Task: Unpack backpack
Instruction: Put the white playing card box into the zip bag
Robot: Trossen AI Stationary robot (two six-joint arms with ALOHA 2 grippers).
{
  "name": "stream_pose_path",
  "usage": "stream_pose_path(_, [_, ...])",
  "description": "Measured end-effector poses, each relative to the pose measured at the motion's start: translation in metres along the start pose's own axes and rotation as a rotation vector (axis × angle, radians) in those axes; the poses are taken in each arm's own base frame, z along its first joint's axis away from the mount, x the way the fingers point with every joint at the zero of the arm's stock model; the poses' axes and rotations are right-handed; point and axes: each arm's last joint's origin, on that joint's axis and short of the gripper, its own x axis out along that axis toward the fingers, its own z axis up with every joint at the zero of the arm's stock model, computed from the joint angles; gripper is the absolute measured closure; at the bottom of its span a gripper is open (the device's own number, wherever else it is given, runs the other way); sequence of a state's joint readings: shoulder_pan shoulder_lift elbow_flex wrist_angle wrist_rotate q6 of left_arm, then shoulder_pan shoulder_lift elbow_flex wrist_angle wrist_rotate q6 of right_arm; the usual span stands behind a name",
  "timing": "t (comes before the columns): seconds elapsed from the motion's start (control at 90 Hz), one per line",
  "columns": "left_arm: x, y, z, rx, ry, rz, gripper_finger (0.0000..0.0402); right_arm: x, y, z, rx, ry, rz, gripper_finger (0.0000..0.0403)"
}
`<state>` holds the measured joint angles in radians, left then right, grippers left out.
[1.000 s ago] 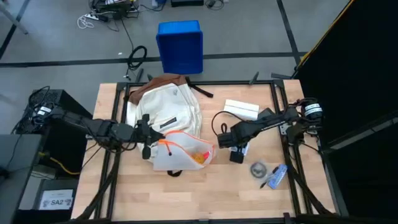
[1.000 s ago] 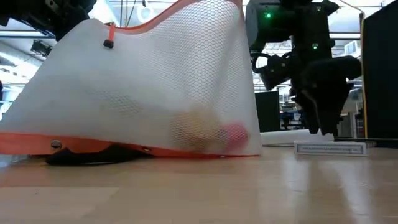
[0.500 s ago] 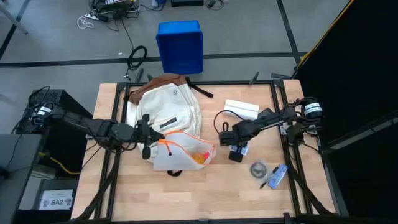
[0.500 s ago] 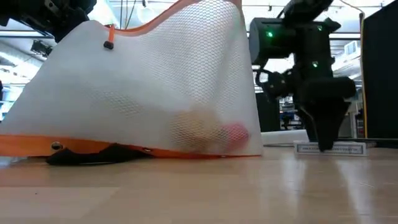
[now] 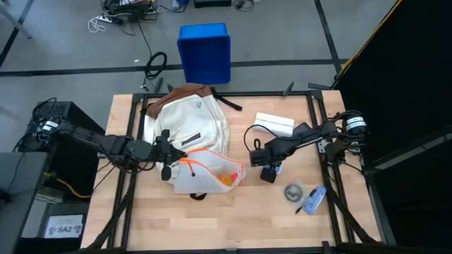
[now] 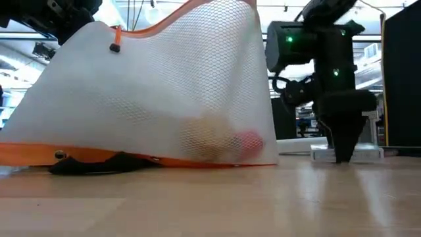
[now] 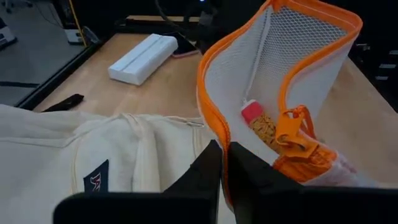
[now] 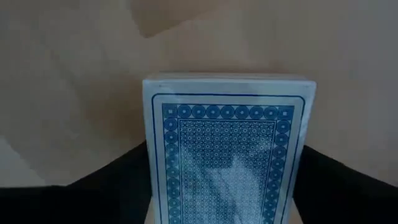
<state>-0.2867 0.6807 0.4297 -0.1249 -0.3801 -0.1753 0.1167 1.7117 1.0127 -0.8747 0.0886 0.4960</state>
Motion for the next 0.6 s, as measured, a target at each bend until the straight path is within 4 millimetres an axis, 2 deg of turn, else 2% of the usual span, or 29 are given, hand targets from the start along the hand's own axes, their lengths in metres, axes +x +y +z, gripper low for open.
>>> stream_pose_path(0.178, [0.000, 0.000, 0.000, 0.001, 0.001, 0.000, 0.0402, -0.044, 0.011, 0.011, -0.007, -0.045, -0.038, 0.0130])
stream_pose_path(0.356, [0.000, 0.000, -0.001, 0.003, 0.006, 0.001, 0.0402, -0.112, 0.021, 0.015, -0.008, -0.127, -0.164, 0.0130])
stream_pose_path(0.5, [0.000, 0.000, 0.000, 0.003, 0.005, 0.000, 0.0402, -0.176, 0.034, 0.025, 0.028, -0.405, -0.135, 0.0130])
stream_pose_path(0.6, [0.000, 0.000, 0.000, 0.001, 0.000, -0.001, 0.0402, -0.209, 0.049, 0.041, 0.062, -0.724, -0.042, 0.0130])
